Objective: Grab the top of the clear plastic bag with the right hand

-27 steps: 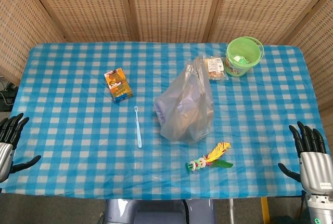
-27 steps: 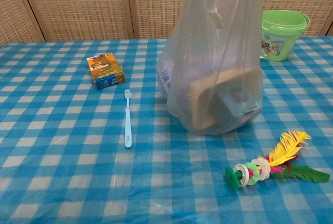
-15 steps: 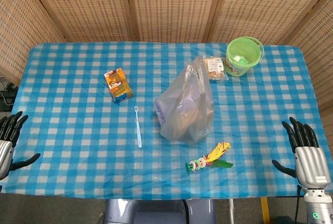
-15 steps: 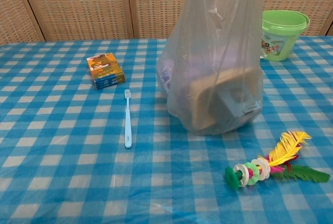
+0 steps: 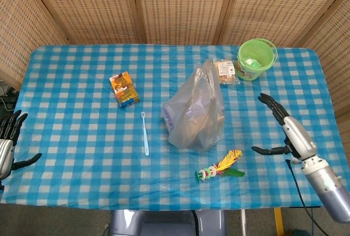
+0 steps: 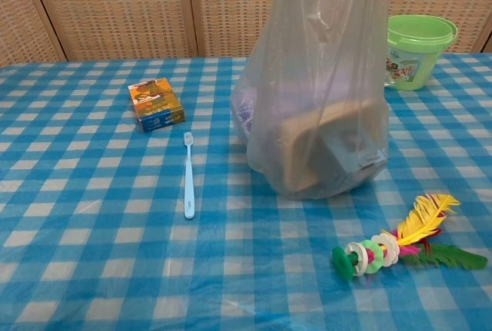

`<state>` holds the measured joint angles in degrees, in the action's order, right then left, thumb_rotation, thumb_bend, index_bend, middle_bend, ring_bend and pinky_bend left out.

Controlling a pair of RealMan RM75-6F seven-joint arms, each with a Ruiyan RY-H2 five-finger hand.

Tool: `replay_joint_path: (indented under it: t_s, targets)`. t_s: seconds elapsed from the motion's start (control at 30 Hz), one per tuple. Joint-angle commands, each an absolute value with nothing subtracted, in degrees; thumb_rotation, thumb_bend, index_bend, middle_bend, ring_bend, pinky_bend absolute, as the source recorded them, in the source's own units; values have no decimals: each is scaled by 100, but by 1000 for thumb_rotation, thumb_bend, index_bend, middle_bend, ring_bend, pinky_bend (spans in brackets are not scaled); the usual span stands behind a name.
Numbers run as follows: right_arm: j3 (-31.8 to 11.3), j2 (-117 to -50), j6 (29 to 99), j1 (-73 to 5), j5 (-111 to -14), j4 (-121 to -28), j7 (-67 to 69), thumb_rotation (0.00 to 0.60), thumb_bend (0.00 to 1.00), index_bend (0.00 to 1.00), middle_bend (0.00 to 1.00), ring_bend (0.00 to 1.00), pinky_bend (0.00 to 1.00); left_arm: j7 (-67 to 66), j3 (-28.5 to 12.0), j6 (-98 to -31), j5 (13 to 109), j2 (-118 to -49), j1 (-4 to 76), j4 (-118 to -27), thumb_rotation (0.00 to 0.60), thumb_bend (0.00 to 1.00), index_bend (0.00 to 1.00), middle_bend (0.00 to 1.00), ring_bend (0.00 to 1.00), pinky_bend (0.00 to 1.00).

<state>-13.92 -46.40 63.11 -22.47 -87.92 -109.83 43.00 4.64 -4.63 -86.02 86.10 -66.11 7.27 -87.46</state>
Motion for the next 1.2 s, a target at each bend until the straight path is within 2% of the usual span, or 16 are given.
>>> replay_joint_path:
  t_s: [0.03, 0.17, 0.5, 0.83, 0.97, 1.2]
  targets:
    - [-1847, -4367, 5141, -3258, -8462, -10831, 5327, 600, 0, 3, 0, 0, 0, 483, -503, -8534, 8522, -6619, 756, -8725, 600, 0, 0, 0, 0, 0]
    - [-1947, -4372, 4768, -3592, -8407, -10769, 5711, 600, 0, 56, 9, 0, 0, 506, -532, -8473, 8437, -6624, 777, -8701, 600, 0, 0, 0, 0, 0]
    - [-2257, -4418, 3919, -4414, -8225, -10821, 6707, 600, 0, 223, 171, 8, 5, 601, -627, -8259, 8181, -6623, 853, -8617, 600, 0, 0, 0, 0, 0]
    - [-2565, -4675, 2711, -5291, -7792, -10592, 7796, 600, 0, 267, 261, 99, 96, 719, -721, -8048, 7926, -6612, 919, -8508, 600, 0, 0, 0, 0, 0]
    - [-2627, -4780, 2322, -5516, -7702, -10494, 8005, 600, 0, 262, 259, 101, 104, 747, -736, -8006, 7888, -6608, 935, -8486, 600, 0, 0, 0, 0, 0]
    - [-3199, -5311, 1949, -5719, -7350, -10181, 9175, 600, 0, 276, 314, 154, 217, 859, -778, -7920, 7785, -6587, 959, -8428, 600, 0, 0, 0, 0, 0]
